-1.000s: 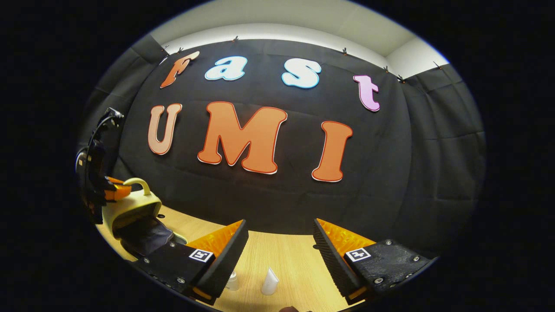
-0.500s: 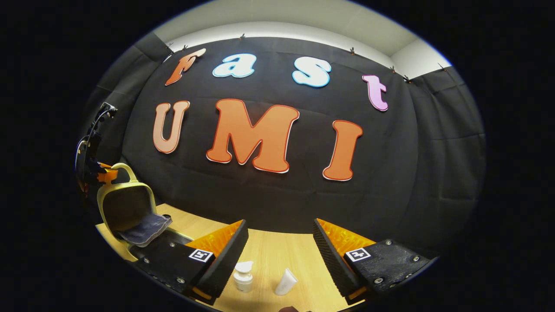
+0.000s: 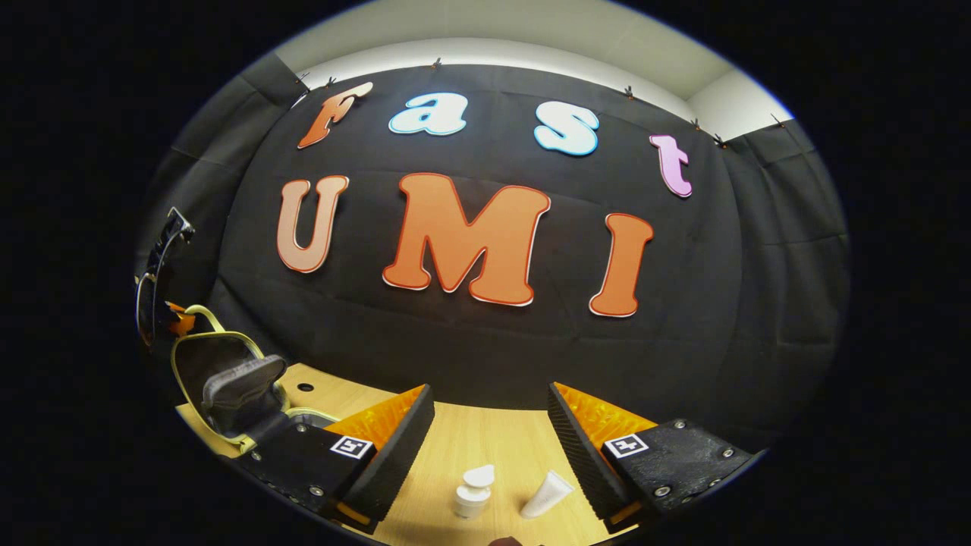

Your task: First open the suitcase, pack the skin care products into it, and then close the suitcase.

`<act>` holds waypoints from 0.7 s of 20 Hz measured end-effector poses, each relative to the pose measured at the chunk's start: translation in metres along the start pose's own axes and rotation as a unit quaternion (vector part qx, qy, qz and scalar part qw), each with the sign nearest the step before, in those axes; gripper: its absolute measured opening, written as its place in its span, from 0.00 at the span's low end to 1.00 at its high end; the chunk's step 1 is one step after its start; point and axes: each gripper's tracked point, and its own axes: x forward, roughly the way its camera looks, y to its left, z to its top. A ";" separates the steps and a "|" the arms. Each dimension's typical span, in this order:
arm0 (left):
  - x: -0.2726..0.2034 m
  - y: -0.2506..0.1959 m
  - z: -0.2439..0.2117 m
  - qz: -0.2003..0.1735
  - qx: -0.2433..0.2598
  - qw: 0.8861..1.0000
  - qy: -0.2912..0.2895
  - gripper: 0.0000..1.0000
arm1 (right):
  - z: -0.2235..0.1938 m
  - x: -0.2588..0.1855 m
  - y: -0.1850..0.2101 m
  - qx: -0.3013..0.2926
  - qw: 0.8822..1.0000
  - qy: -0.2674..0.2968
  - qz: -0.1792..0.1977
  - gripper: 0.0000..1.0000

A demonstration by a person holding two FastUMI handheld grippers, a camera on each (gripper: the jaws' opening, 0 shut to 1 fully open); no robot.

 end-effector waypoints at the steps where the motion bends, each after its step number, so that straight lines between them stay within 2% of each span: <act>1: 0.012 0.008 -0.011 0.005 0.003 1.000 0.013 0.02 | 0.000 -0.001 0.005 0.001 1.000 0.002 0.000 0.96; 6: 0.050 0.032 -0.079 0.008 0.004 0.997 0.073 0.02 | 0.000 0.001 0.023 -0.019 1.000 0.010 0.006 0.95; 11: 0.080 0.029 -0.142 0.004 -0.018 0.991 0.129 0.02 | -0.002 0.000 0.028 -0.031 0.999 0.018 0.003 0.95; 14: 0.095 0.027 -0.172 0.020 -0.005 0.987 0.160 0.08 | -0.004 0.000 0.024 -0.034 0.999 0.025 -0.005 0.95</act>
